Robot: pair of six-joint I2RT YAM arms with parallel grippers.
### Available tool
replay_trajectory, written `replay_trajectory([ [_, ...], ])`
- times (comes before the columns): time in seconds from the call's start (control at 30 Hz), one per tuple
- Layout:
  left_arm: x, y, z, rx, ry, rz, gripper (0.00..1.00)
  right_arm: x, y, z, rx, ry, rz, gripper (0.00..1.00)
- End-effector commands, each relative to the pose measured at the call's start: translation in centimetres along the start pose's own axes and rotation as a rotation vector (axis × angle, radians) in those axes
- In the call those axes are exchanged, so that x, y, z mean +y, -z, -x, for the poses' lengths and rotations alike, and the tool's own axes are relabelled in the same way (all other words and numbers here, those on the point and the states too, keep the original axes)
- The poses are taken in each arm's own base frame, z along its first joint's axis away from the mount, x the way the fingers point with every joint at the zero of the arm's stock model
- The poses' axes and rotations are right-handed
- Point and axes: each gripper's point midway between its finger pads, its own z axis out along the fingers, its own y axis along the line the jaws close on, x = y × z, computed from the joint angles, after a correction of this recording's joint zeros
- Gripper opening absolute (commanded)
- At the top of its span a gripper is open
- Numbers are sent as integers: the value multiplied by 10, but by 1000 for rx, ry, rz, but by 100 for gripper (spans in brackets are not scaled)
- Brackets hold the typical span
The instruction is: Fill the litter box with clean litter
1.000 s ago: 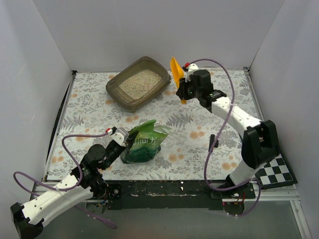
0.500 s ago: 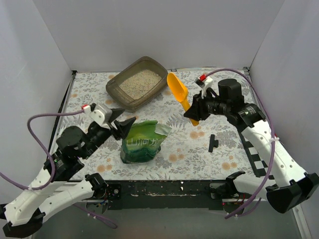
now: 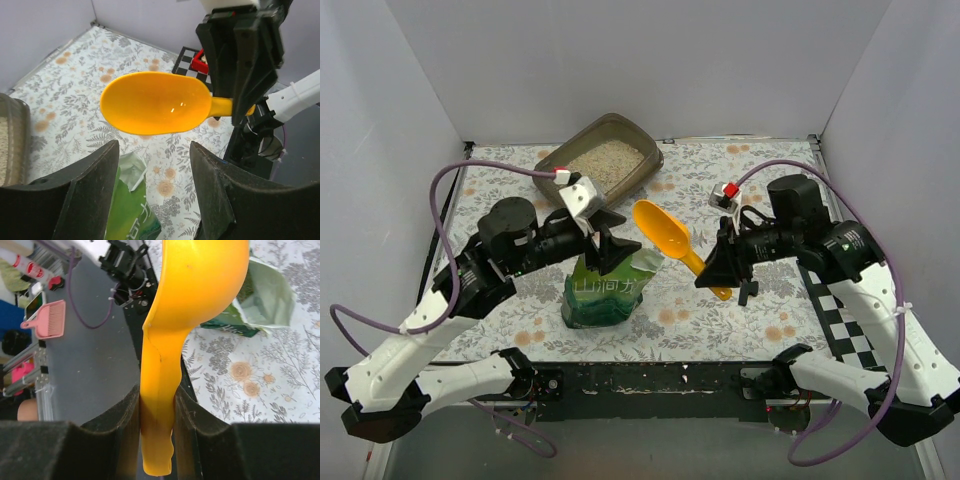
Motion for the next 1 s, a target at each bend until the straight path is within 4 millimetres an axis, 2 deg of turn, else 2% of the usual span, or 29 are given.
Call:
replay_trajectory([
  [0.0,-16,-3,8,-5,21,-89,58,43,15,8,-12,95,130,1],
  [0.13,-12,-11,6,3,25,-75,59,59,18,3,2,123,174,1],
  [0.3,-12,-11,14,-35,15,-75,60,62,14,-8,34,126,194,1],
  [0.5,-12,-13,19,-49,13,-77,62,61,6,-10,64,138,201,1],
  [0.77,-14,-24,1,-1,22,-106,61,64,3,-8,64,165,209,1],
  [0.97,-28,-34,-16,43,29,-205,55,62,-5,-3,74,167,218,1],
])
